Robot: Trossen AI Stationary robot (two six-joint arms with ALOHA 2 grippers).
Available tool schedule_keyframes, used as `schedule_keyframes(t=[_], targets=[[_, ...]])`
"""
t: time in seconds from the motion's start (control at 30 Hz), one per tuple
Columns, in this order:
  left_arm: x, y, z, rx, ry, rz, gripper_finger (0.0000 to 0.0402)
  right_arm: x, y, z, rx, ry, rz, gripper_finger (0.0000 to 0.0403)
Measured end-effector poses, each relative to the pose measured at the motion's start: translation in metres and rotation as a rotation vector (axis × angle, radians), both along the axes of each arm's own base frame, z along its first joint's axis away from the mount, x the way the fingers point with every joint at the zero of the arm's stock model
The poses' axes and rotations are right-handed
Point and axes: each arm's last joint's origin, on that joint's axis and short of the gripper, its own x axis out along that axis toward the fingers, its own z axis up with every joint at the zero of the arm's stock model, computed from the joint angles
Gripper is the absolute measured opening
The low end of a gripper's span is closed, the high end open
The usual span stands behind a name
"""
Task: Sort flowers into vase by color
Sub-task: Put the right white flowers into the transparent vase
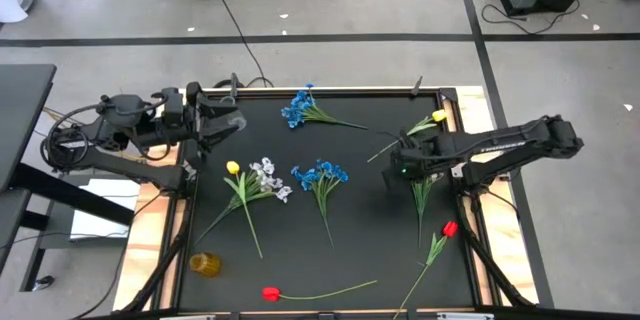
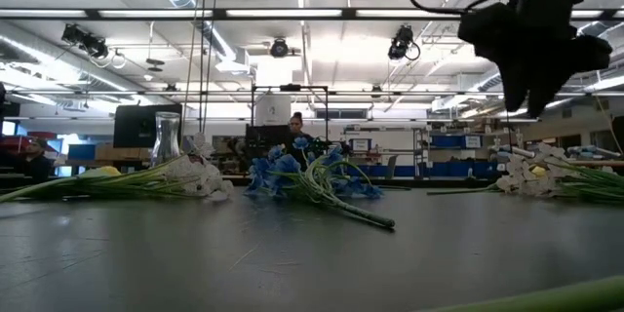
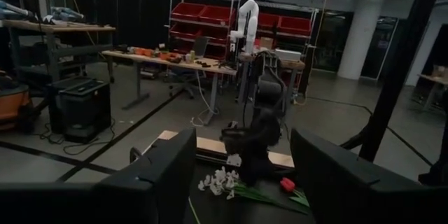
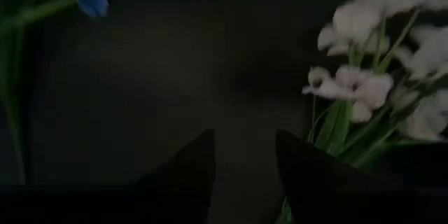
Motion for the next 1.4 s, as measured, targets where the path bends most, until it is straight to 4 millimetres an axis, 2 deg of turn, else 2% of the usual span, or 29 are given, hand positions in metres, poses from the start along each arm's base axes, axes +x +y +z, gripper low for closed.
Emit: schedule_keyframes(t=[0.2, 0.43, 0.6, 0.8, 1.2, 1.4], targets=[[0.002, 0.000, -0.001, -0.002, 0.005, 0.000, 0.0238, -0.010, 0.013, -0.026, 0.099, 0.108, -0.020, 0.0231], [0.001, 0.000, 0.000, -0.003, 0.000, 0.000, 0.0238, -0.020, 0.029, -0.038, 0.169, 0.172, -0.059, 0.0278], [0.001, 0.000, 0.000, 0.005, 0.001, 0.000, 0.0238, -0.024, 0.035, -0.038, 0.150, 0.195, -0.111, 0.0281], [0.001, 0.000, 0.000, 0.007, 0.002, 0.001, 0.0238, -0.027, 0.034, -0.041, 0.098, 0.211, -0.157, 0.0280], [0.001, 0.000, 0.000, 0.007, 0.003, 0.001, 0.0238, -0.043, 0.029, -0.089, 0.143, 0.214, -0.247, 0.0280], [0.001, 0.000, 0.000, 0.007, 0.003, 0.001, 0.0238, -0.049, 0.027, -0.100, 0.143, 0.189, -0.270, 0.0265]])
